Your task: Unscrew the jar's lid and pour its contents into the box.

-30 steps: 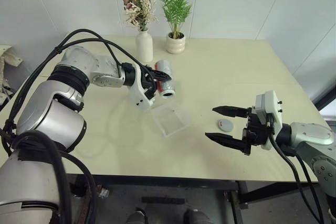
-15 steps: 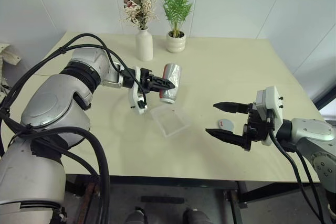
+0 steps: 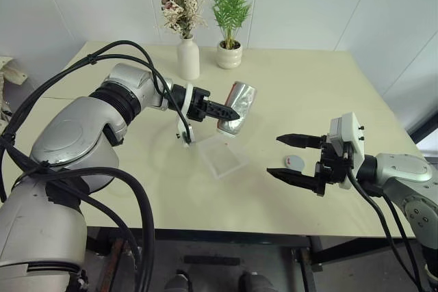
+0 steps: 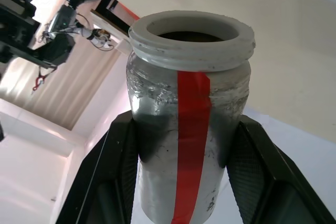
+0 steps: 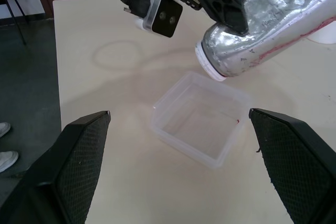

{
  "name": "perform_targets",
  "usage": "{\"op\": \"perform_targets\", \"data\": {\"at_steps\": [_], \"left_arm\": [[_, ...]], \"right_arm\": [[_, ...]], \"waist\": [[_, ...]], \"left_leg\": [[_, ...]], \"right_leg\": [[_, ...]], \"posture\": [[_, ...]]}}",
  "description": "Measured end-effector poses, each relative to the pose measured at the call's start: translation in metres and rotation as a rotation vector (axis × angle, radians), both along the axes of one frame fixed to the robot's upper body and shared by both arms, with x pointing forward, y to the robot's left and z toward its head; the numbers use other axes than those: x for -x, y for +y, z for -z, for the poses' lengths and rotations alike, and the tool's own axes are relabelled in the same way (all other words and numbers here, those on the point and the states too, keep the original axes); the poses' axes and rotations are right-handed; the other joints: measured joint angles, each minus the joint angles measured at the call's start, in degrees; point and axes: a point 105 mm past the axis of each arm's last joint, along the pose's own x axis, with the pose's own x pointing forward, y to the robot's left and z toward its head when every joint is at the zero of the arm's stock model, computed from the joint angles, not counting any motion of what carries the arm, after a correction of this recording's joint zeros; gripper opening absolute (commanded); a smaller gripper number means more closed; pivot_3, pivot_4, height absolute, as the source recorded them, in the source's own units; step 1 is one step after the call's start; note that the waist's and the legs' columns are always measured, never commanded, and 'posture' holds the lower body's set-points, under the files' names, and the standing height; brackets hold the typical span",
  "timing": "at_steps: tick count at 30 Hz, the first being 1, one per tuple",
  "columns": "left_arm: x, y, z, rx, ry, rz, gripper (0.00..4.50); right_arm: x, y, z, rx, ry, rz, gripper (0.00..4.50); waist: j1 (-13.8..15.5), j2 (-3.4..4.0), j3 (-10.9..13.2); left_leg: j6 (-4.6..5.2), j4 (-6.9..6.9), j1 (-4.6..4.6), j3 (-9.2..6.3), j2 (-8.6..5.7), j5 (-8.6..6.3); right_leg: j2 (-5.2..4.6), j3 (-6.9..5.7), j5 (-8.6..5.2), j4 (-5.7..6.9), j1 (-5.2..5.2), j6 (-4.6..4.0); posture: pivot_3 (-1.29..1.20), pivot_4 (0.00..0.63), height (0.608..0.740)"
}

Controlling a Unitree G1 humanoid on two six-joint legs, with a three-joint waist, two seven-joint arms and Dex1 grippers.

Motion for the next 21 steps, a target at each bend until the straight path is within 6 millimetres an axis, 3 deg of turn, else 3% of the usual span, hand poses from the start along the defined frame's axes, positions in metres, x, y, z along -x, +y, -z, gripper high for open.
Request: {"op": "perform_targets", "data": {"at_steps": [9, 17, 21], "left_arm": [[0.002, 0.014, 0.007, 0.008, -0.079, 0.034, 2.07], [0.000, 0.009, -0.031, 0.163, -0.316, 0.072, 2.07], [0.001, 0.010, -0.032, 0.194, -0.335, 0.084, 2.07]], "right_arm": [[-0.001, 0.001, -0.001, 0.000, 0.001, -0.011, 4.46], [-0.004, 0.001, -0.008, 0.005, -0.011, -0.034, 4.46], [-0.004, 0.001, -0.008, 0.007, -0.010, -0.039, 4.46]], "waist": [[0.2, 0.00, 0.0], [0.0, 0.00, 0.0], [0.0, 0.00, 0.0]], "left_leg": [[0.00, 0.17, 0.03, 0.02, -0.01, 0.01], [0.00, 0.16, 0.04, 0.02, -0.01, 0.01], [0.00, 0.17, 0.06, 0.03, -0.01, 0.01]], "right_leg": [[0.00, 0.02, 0.01, 0.19, 0.00, 0.01], [0.00, 0.03, 0.01, 0.22, 0.00, 0.01], [0.00, 0.04, 0.01, 0.25, 0.00, 0.01]], "posture": [[0.00, 0.150, 0.740], [0.00, 0.150, 0.740], [0.00, 0.150, 0.740]]}}
